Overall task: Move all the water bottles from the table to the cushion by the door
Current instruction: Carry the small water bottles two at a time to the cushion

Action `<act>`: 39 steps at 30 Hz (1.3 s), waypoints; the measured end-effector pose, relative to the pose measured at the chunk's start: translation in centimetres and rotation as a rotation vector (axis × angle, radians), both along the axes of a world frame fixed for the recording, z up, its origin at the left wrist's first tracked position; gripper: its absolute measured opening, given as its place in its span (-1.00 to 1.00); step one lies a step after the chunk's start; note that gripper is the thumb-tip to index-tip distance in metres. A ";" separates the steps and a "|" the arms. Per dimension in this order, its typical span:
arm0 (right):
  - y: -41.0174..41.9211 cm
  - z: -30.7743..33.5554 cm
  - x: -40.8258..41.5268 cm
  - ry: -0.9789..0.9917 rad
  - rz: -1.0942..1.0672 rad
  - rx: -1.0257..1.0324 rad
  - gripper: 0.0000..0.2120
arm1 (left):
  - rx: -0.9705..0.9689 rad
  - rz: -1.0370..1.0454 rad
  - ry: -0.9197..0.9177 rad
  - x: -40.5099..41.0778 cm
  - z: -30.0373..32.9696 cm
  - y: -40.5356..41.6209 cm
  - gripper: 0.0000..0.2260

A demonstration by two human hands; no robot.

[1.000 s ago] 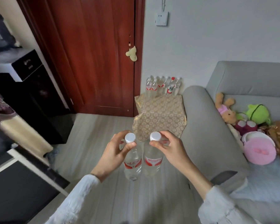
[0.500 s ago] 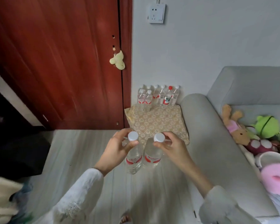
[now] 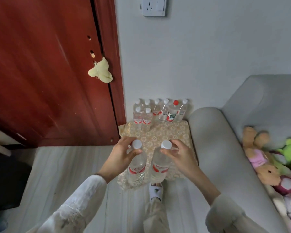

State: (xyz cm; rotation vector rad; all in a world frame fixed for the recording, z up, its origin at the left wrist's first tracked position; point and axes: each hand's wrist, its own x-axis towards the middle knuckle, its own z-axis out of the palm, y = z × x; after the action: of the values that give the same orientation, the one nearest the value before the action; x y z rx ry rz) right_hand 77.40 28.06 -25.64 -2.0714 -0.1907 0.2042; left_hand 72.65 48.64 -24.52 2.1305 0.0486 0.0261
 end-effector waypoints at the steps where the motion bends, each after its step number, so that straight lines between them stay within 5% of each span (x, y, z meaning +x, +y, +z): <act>1: -0.2 -0.4 2.2 0.014 0.015 -0.004 -0.72 | 0.005 0.020 0.018 2.1 -0.4 -0.4 -0.74; 16: -2.7 -9.2 26.4 0.120 0.273 -0.262 -0.66 | 0.140 0.048 0.200 25.7 -11.9 -5.9 -0.68; 27: -2.1 -19.0 33.9 0.291 0.180 -0.289 -0.75 | 0.180 -0.026 0.291 33.9 -20.4 -5.8 -0.70; 39: -0.9 -20.8 37.2 0.263 0.074 -0.144 -0.74 | 0.203 0.032 0.265 38.7 -22.0 -6.7 -0.67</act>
State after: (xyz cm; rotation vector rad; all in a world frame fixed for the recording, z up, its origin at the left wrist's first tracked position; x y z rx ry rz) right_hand 114.62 27.20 -46.43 -2.1573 -0.0937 0.5455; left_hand 111.31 41.93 -46.54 2.3237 0.2458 -0.2419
